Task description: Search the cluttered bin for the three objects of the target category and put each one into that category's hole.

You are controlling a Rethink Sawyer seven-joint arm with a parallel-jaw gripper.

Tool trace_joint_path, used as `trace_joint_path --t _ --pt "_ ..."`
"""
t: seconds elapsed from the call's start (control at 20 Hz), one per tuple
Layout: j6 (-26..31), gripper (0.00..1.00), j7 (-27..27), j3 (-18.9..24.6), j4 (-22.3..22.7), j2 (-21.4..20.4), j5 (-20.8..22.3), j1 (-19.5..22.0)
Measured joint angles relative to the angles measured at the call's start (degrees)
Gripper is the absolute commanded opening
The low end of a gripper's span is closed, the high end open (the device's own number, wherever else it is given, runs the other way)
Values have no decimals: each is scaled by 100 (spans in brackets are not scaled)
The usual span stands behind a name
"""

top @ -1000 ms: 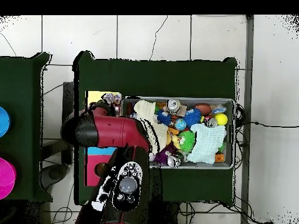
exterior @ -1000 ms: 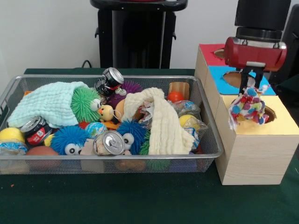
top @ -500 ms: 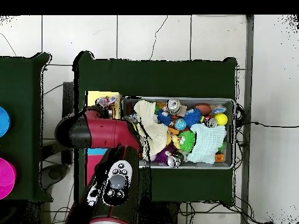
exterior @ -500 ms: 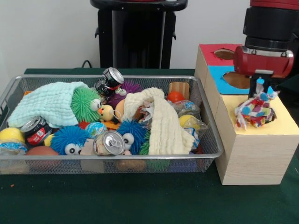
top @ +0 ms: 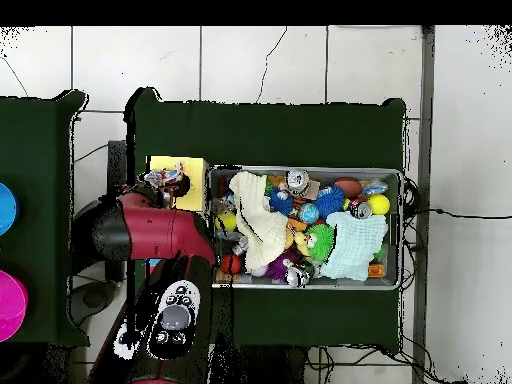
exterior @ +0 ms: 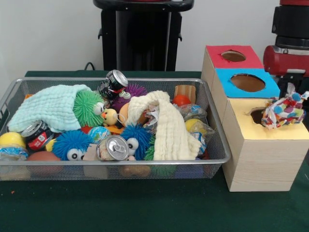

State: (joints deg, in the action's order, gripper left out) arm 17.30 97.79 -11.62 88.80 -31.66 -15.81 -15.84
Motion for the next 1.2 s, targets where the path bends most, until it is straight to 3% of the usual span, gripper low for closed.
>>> trace_joint_path --t 0.6,1.2 --pt "-372 0 1 -155 -5 164 -114 -78" --pt "-492 0 1 -1077 -206 826 -455 -557"
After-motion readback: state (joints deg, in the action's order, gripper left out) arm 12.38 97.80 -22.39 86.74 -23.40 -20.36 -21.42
